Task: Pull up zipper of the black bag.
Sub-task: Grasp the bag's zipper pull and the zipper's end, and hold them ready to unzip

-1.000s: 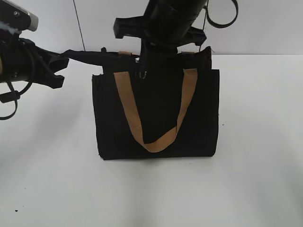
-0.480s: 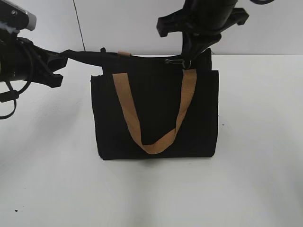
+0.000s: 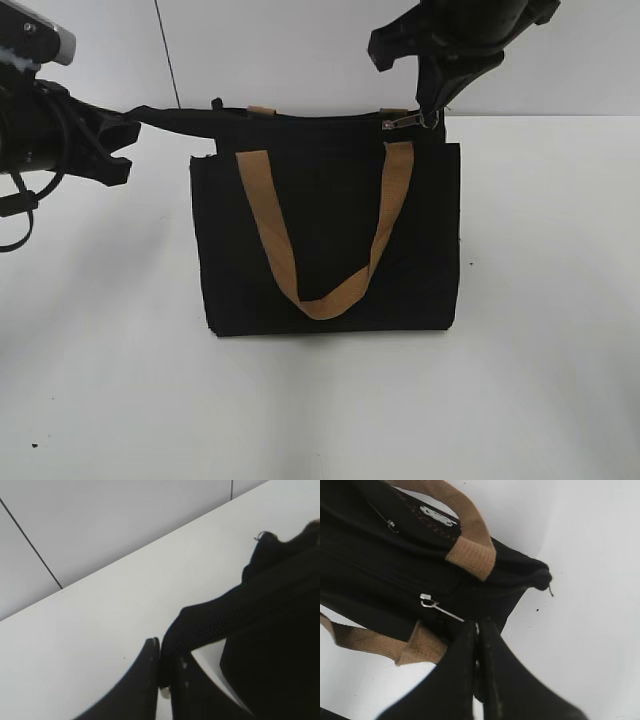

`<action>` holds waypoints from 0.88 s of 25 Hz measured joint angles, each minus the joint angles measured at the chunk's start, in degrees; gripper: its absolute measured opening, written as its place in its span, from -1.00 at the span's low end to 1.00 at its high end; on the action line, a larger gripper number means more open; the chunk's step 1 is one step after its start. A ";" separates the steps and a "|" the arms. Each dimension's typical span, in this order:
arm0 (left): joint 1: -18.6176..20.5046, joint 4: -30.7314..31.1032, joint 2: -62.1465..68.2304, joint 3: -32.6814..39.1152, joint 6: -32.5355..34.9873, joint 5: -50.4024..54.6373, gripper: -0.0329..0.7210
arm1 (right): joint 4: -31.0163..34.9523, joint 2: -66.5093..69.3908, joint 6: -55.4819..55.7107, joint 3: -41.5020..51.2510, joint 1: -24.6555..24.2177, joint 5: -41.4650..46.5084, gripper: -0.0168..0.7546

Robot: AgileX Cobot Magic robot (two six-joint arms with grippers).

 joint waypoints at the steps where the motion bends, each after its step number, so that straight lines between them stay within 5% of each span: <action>1: 0.00 0.00 0.00 0.00 0.00 0.06 -0.83 | -0.54 -0.13 -0.14 0.00 0.00 0.00 -0.99; 12: -1.61 -1.34 0.00 0.00 -3.89 8.33 -0.79 | -1.79 -0.33 -0.64 0.00 0.00 0.00 -0.87; 15: -2.86 -7.84 0.00 -0.02 -4.83 17.68 -0.62 | -2.87 -0.44 -0.77 0.00 -0.06 0.40 -0.53; 19: -5.04 -18.85 0.00 -0.02 -5.17 33.57 -0.08 | -2.96 -1.72 -0.96 0.00 -0.17 0.57 0.11; 22: -8.00 -25.37 0.00 -0.02 -3.36 44.10 0.21 | -2.47 -3.65 -1.47 0.00 -0.17 0.57 0.34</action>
